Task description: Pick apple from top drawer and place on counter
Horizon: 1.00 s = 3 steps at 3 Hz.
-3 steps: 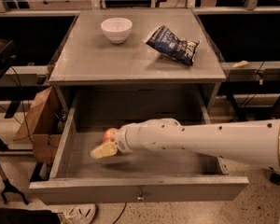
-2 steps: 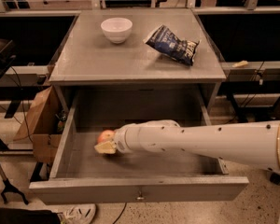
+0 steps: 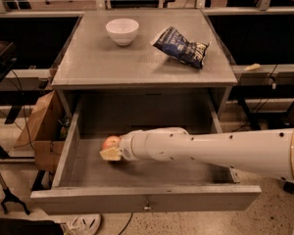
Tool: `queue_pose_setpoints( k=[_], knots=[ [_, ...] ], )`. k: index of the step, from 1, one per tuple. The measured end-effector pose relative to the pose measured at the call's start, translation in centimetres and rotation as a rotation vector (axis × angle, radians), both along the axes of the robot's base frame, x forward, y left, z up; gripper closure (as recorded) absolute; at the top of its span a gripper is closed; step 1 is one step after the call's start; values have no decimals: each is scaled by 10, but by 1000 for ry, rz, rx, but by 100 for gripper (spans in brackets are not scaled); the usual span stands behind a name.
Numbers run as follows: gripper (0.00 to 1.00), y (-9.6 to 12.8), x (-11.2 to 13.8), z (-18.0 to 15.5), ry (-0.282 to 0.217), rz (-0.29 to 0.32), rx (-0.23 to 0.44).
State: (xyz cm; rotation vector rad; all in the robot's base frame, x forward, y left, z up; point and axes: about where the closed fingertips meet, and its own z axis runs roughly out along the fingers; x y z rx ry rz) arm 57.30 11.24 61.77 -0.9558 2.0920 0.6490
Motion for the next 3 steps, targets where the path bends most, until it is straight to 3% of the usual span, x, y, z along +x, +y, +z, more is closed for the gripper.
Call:
queue_pose_setpoints(
  k=[1,3],
  knots=[
    [100,-12,3,13,-21,-15,-8],
    [100,-62,23,91,-125,-40,-81]
  ],
)
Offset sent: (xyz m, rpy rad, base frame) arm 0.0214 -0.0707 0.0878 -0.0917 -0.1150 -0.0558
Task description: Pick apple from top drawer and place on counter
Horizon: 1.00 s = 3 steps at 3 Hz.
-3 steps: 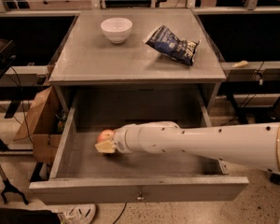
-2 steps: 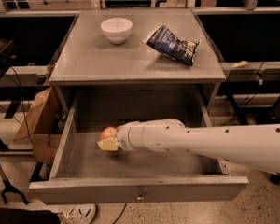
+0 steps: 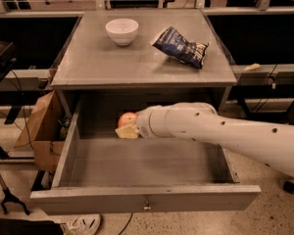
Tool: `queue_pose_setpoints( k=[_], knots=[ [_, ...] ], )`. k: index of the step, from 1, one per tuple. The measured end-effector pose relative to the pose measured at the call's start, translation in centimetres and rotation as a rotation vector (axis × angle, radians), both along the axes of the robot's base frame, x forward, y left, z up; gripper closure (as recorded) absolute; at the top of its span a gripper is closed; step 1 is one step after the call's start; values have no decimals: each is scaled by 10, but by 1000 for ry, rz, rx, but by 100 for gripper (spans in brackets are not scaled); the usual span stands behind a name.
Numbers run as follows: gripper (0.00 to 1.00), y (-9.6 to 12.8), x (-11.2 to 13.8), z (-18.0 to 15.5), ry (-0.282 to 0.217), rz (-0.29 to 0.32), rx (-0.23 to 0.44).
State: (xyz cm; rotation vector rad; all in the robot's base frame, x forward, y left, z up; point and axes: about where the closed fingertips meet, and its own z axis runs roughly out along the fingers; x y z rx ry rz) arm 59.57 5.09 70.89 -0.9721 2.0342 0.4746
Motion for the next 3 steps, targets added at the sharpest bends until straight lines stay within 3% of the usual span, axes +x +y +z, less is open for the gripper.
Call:
queue_pose_setpoints(
  k=[2,3],
  knots=[
    [100,-44,31,111,-118,12,-65],
    [100,-47,51,151,-151,31,-74]
  ],
)
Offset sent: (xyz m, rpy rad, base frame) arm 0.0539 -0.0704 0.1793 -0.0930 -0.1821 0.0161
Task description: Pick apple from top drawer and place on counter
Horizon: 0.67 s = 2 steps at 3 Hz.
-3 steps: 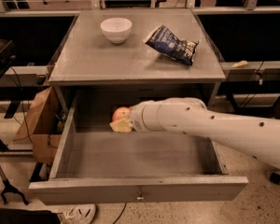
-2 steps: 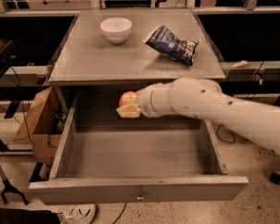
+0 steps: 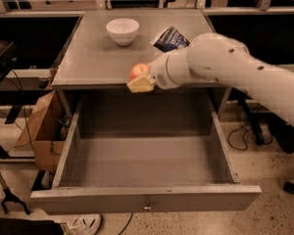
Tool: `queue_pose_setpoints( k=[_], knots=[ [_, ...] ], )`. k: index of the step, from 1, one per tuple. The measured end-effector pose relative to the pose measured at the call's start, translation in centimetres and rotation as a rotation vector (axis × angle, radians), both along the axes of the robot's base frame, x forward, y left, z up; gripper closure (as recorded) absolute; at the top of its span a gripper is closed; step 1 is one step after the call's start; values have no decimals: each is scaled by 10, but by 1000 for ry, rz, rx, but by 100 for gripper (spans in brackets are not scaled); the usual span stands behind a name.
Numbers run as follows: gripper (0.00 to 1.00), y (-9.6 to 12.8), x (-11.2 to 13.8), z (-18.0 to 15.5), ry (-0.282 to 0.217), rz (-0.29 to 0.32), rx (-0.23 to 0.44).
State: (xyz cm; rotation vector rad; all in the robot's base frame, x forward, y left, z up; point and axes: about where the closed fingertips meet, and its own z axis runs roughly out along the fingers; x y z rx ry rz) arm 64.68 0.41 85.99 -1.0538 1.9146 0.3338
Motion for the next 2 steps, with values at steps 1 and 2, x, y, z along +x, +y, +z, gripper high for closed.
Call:
queue_pose_setpoints(
  k=[1,2],
  knots=[
    [100,15,23,19,-9,30,14],
    [100,35,46,25,-6,57,41]
  ],
)
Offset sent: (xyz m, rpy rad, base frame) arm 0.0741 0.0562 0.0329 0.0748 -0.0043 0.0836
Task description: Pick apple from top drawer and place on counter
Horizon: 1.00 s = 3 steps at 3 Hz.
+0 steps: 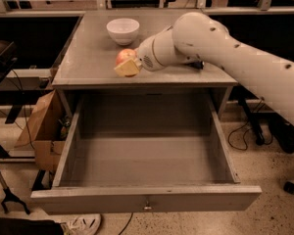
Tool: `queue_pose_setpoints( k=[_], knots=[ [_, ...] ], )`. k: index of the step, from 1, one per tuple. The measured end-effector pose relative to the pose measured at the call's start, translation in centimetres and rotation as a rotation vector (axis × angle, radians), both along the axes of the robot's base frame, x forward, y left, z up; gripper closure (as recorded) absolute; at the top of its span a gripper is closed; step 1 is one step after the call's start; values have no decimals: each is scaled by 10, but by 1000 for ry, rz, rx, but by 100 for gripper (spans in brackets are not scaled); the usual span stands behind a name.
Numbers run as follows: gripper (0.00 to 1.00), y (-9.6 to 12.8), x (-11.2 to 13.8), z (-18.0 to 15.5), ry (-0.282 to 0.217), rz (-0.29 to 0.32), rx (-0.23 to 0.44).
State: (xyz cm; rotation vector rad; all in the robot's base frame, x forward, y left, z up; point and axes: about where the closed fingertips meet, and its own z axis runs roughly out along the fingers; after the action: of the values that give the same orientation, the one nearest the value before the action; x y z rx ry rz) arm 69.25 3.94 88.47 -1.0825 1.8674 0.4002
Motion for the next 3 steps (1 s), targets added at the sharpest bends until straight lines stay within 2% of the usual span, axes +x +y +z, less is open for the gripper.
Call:
queue_pose_setpoints(
  k=[2,3],
  knots=[
    [100,28,32,-8,32,29,31],
    [81,35,40,-20,64,32,26]
  ],
)
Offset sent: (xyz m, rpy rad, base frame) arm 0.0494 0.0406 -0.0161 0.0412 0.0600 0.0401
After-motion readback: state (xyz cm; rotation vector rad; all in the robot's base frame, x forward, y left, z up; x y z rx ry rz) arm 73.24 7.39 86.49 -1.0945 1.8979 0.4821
